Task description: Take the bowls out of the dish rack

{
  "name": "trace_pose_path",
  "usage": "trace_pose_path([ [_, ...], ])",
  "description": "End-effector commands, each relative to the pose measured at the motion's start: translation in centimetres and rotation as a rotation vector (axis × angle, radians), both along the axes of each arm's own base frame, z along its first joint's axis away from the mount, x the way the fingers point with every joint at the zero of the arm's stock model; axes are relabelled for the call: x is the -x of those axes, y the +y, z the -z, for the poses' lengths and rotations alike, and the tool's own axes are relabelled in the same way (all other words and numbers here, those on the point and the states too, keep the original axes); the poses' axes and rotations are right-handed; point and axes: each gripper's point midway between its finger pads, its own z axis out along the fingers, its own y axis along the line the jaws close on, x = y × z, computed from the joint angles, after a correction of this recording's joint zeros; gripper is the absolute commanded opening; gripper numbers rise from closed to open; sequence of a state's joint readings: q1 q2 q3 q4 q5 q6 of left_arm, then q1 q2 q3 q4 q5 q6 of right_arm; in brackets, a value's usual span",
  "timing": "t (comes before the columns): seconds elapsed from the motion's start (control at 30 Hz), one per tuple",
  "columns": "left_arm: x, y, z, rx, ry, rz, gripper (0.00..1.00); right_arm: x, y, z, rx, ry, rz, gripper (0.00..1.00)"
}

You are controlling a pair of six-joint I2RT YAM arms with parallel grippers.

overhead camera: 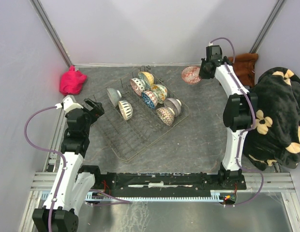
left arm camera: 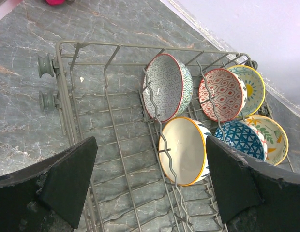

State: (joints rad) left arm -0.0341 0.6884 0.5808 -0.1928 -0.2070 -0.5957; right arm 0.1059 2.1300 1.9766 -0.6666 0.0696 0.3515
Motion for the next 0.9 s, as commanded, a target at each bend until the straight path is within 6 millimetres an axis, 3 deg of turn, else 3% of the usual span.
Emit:
trace_pose_path([
  [0.0,-0.5,-0.4,-2.8,0.011,-0.075,0.021,0.99,-3.0,2.2,-3.8,-0.11,-0.142,-0.032,0.01],
  [0.33,-0.7,-1.2,-3.3,0.041,-0.109,0.057,0.99,-5.6,3.4,0.8,-0.18,-0.118,-0.015,0.01],
  [0.87,-1.0,-1.1,-2.9,0.037,-0.104,0.049,0.99,-7.1,4.5,4.7,-0.172,-0.094,0.001,0.01],
])
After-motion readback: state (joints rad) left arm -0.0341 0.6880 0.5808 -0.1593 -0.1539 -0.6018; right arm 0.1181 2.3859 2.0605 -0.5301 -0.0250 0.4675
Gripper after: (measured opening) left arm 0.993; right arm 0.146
